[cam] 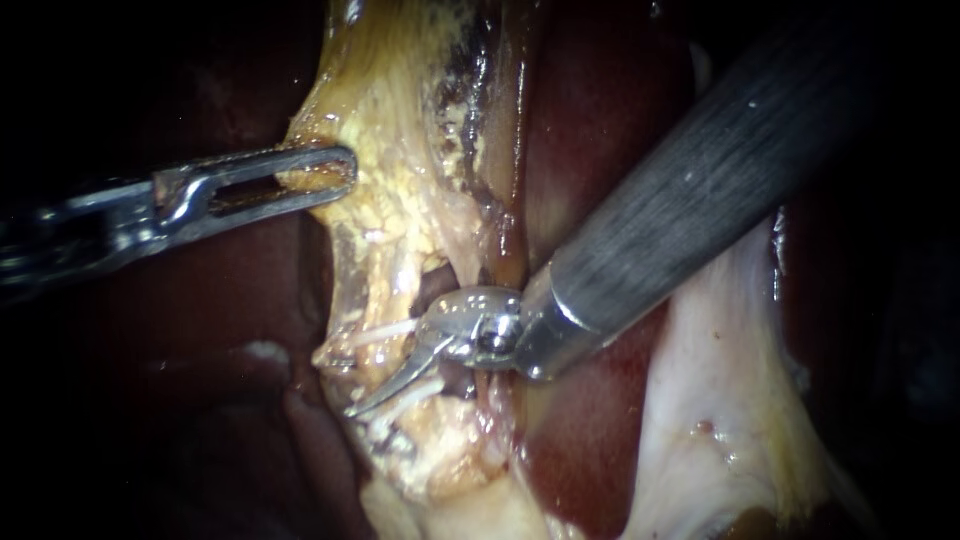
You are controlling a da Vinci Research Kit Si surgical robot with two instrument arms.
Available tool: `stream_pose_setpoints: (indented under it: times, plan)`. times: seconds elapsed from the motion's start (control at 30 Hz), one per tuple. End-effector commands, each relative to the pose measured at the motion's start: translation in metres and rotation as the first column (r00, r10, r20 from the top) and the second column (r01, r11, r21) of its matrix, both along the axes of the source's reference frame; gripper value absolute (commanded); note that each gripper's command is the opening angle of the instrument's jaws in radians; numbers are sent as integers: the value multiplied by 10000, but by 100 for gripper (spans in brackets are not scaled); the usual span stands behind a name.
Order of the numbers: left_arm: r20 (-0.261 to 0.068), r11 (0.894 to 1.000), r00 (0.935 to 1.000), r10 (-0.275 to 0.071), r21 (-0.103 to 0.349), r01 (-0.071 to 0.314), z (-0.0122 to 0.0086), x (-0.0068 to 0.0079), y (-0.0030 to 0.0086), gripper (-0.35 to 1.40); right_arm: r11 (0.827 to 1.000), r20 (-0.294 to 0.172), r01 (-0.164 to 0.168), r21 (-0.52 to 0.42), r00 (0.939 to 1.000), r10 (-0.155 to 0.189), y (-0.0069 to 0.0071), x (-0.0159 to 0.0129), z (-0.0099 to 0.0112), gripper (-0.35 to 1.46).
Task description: Go to the cutting position left tube
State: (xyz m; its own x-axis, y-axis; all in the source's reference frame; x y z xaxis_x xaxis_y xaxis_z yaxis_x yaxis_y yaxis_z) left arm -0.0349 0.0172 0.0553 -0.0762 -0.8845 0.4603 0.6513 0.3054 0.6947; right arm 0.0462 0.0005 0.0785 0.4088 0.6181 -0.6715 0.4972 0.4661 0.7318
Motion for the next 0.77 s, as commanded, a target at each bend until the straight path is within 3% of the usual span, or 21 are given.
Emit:
stream_pose_setpoints:
  times: [0.03,0.77]
  plan:
    - [3,10000,10000,0,0,0,0,0,0,-35,10000,-16,28,-8,10000,-28,0,0,0,120]
    - [-2,10000,10000,-7,-1,7,0,-1,0,-35,10000,53,40,85,10000,-41,0,1,0,118]
